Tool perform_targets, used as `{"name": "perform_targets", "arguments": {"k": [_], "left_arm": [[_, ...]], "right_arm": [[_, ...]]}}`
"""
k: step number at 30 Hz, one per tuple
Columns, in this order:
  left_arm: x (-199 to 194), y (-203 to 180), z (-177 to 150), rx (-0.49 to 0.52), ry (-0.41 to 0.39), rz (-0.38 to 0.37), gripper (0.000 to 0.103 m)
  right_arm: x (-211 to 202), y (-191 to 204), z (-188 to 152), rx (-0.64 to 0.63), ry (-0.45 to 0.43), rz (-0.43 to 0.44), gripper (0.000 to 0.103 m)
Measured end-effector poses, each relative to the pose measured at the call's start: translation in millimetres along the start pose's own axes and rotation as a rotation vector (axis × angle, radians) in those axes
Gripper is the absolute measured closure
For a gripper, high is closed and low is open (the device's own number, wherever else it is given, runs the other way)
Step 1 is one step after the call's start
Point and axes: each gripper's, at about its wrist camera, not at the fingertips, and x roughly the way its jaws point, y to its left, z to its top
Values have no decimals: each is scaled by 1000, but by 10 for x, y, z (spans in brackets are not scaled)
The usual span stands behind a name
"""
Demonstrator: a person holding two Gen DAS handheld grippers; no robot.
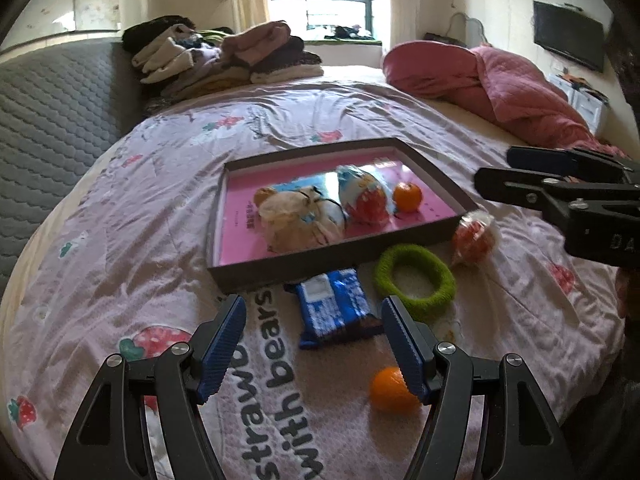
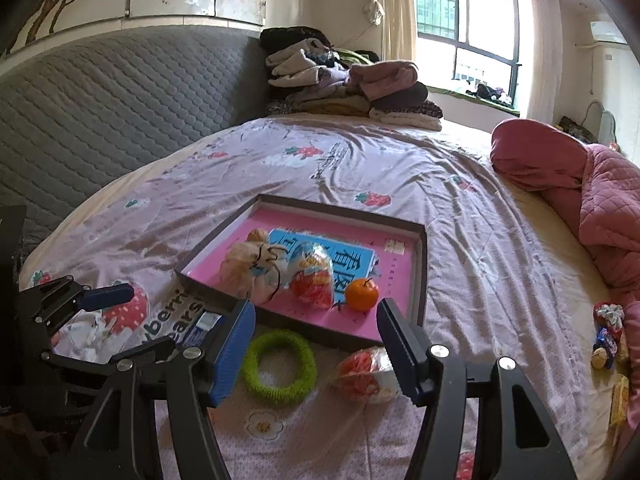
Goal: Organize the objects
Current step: 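Move both tools toward the orange and the wrapped candy bag on the bed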
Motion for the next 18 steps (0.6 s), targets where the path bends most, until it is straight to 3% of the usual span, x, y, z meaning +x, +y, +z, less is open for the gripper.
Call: {"name": "perform_targets", "arguments": {"k": [18], "left_arm": [[20, -209, -224, 65, 48, -60, 31]], "right_arm": [[98, 72, -283, -21, 67, -4, 40]]}}
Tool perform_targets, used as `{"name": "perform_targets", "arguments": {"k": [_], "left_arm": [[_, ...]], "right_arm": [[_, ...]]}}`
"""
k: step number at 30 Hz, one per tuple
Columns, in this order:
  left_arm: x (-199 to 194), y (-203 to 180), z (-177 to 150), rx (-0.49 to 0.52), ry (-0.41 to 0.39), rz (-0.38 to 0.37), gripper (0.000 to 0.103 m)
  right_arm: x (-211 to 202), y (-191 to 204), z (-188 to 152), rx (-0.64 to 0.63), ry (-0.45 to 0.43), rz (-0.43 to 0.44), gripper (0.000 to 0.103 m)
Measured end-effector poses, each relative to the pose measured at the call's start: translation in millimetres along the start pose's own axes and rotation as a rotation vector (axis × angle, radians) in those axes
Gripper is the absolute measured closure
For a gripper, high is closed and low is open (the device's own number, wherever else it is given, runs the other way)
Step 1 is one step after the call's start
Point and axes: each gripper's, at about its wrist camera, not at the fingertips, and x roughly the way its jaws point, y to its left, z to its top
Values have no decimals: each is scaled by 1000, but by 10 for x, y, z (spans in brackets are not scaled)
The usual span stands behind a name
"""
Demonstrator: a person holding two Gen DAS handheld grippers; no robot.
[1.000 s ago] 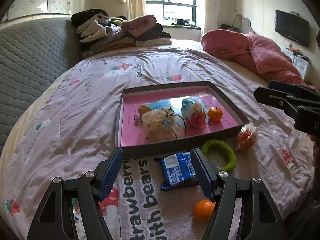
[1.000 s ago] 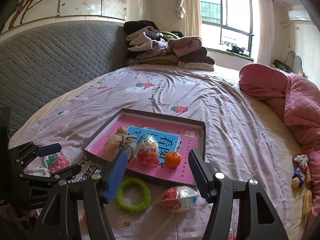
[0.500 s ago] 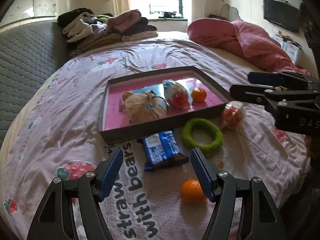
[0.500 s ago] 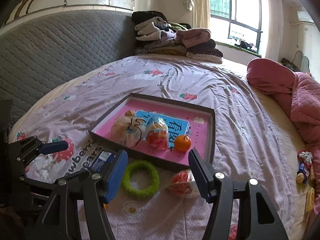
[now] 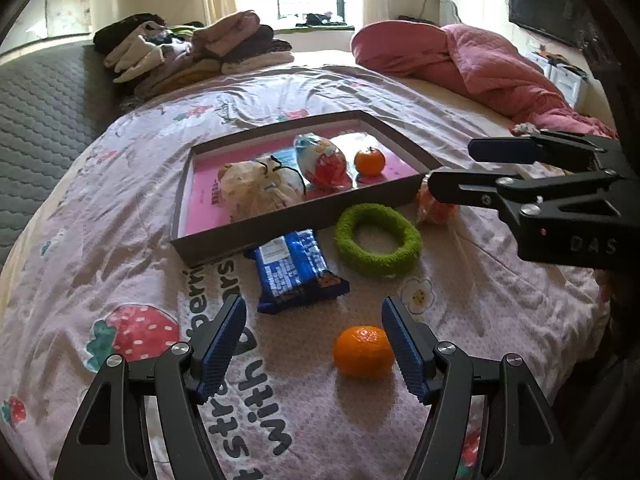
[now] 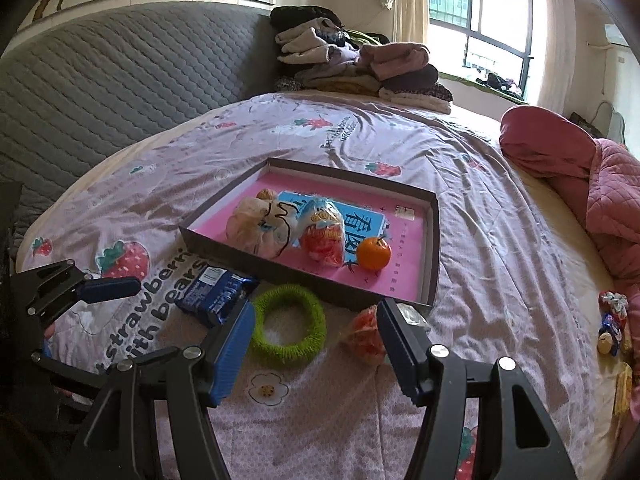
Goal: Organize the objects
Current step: 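Move both tools toward the orange and the wrapped candy bag on the bed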
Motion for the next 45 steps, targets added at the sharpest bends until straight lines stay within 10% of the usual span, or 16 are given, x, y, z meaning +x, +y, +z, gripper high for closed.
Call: {"name": "perform_targets", "arguments": {"k": [45], "left_arm": [[278, -89, -146, -14, 122, -94, 31]], "right_arm": [[248, -300, -192, 111, 103, -26, 40]]}}
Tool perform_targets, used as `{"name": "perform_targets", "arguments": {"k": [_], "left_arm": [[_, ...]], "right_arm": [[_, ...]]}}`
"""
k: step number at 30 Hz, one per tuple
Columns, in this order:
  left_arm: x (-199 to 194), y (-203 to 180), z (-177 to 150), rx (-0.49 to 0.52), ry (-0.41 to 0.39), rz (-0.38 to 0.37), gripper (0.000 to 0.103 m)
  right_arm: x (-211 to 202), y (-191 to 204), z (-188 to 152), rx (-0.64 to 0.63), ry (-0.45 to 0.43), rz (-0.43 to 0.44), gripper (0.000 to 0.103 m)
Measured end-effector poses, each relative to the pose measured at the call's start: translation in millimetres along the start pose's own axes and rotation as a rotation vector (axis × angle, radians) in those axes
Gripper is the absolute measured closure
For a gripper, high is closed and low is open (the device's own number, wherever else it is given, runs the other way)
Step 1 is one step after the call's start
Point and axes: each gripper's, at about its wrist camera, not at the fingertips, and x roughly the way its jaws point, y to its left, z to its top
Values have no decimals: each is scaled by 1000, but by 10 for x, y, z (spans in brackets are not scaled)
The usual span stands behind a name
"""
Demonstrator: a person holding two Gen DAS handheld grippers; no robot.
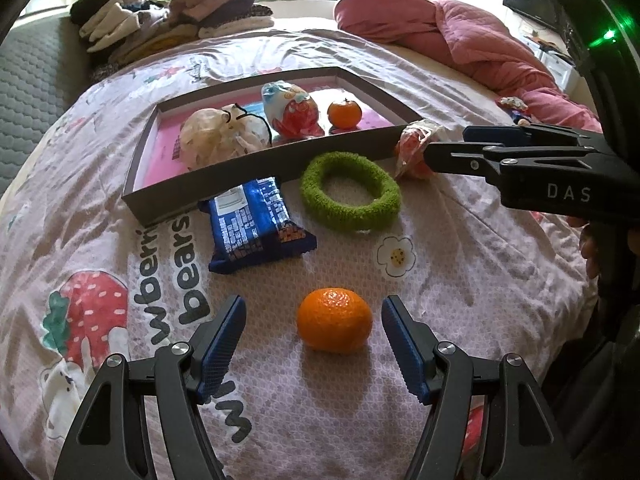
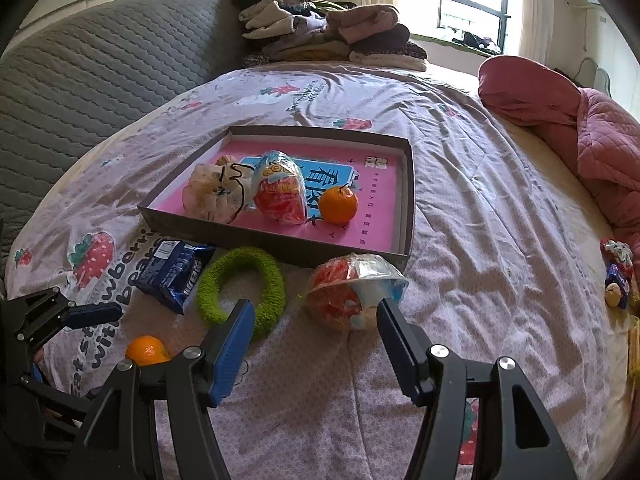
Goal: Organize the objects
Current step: 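Move both tools toward the orange and the wrapped candy bag on the bed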
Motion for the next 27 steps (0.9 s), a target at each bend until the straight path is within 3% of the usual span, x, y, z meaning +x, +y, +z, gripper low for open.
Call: {"name": "perform_targets", "arguments": {"k": [27], "left_arm": [[210, -66, -67, -4, 41, 46, 31]], "right_arm": [[168, -130, -23, 22, 24, -34, 40]]}}
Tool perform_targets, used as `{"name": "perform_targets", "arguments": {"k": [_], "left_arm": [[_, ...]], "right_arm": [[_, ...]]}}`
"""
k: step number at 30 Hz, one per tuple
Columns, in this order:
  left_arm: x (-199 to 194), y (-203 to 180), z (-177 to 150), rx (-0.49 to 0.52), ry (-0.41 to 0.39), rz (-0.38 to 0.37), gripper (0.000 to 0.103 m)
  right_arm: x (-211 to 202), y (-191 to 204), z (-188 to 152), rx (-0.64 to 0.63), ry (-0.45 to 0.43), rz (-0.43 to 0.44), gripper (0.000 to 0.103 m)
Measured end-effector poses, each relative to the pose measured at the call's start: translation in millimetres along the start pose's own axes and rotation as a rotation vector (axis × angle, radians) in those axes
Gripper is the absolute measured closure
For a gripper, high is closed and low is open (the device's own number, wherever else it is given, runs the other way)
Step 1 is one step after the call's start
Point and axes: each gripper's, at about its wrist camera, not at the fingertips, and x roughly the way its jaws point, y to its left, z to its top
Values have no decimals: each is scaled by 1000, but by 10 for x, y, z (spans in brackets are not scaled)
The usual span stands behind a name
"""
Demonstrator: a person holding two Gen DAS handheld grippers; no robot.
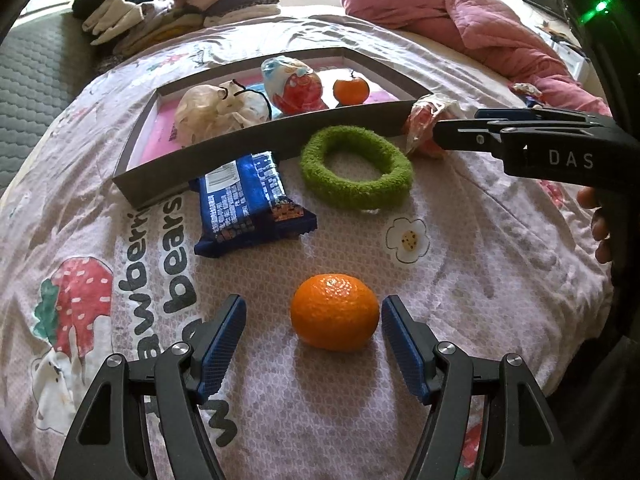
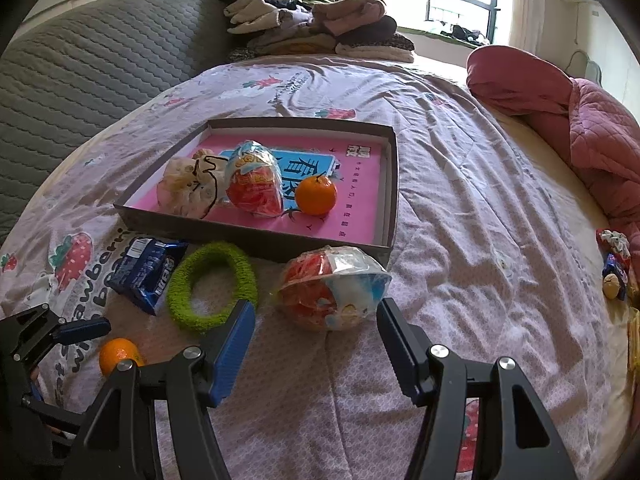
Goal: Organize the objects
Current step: 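Move both tools toward the orange and the wrapped candy bag on the bed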
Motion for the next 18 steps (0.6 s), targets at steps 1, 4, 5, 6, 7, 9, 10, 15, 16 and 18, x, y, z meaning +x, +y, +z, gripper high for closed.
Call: {"name": "perform_targets", "arguments": {"k": [1, 4, 5, 6, 7, 9, 10, 15, 16, 18], "left_arm": [[10, 4, 2, -3, -1, 1, 31], [38, 26, 10, -8, 2, 7, 31], [49, 36, 10, -13, 5, 8, 31], [52, 47, 10, -17, 6, 7, 31], [53, 53, 10, -19, 6, 5, 31], [52, 54, 11, -17, 4, 7, 31], [55, 55, 9, -17, 5, 6, 31], [50, 78, 9, -33, 7, -3, 31], [50, 79, 11, -34, 7, -3, 31], [54, 79, 10, -36, 7, -4, 31]], "right_arm": [[5, -3, 2, 1, 0, 0, 40], [14, -1, 1, -1, 2, 0, 40], [16, 1, 1, -1, 2, 0, 40], [16, 2, 2, -2, 2, 1, 40], [17, 2, 2, -3, 2, 1, 40], [20, 5, 2, -5, 0, 2, 40], [24, 3, 0, -5, 0, 0, 40], [31, 13, -9, -6, 4, -3, 40], [29, 18, -9, -7, 4, -3, 40], [26, 22, -8, -7, 2, -2, 40]]}}
